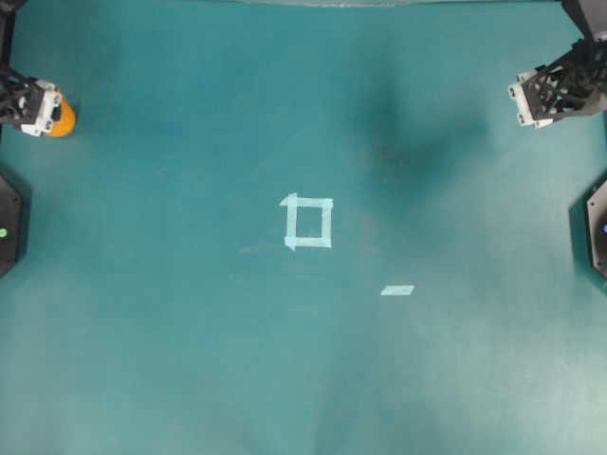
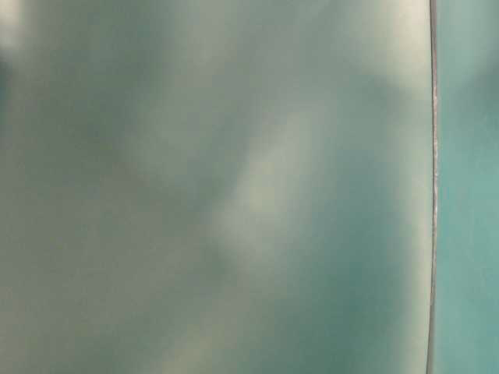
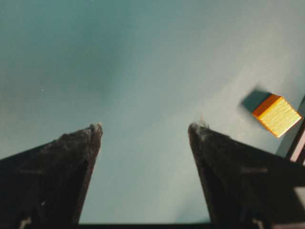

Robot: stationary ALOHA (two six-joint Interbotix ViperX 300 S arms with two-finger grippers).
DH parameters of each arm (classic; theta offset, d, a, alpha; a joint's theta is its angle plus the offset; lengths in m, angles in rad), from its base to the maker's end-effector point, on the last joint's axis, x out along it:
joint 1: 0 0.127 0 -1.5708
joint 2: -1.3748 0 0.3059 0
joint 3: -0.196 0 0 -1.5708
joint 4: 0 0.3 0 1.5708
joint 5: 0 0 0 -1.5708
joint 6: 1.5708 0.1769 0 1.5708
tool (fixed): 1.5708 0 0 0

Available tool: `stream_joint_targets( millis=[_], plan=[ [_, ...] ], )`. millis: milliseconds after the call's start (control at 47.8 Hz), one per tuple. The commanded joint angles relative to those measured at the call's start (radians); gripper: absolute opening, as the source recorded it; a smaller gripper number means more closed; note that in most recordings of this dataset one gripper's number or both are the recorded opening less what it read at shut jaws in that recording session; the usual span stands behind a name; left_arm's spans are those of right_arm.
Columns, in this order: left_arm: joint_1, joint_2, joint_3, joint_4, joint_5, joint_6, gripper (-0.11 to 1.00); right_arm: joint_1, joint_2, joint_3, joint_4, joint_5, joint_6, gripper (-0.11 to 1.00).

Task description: Hold the block with right arm and the cup with left arm, then put the block into the cup.

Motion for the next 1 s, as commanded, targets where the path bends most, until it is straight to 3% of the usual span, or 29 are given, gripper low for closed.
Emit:
stream_joint_targets(
  millis=[0, 230, 355, 711, 983],
  plan=[
    [0.006, -0.051, -0.023, -0.002, 0.048, -0.008, 0.81, -0.003, -0.009, -0.023, 0.002, -0.005, 0.000, 0.69],
    [-0.003, -0.264, 0.000, 0.000, 0.179, -0.109, 0.81, -0.003, -0.012, -0.023, 0.002, -0.006, 0.000, 0.69],
    [-0.015, -0.314, 0.000, 0.000, 0.213, -0.135, 0.81, -0.003, -0.011, -0.023, 0.000, -0.012, -0.002, 0.69],
    [-0.098, -0.163, 0.017, 0.003, 0.222, -0.156, 0.81, -0.003, -0.012, -0.023, -0.003, -0.041, -0.003, 0.69],
    [-0.141, 0.006, 0.012, 0.008, 0.074, -0.170, 0.81, -0.003, -0.012, -0.023, -0.003, -0.048, -0.003, 0.69]
  ],
)
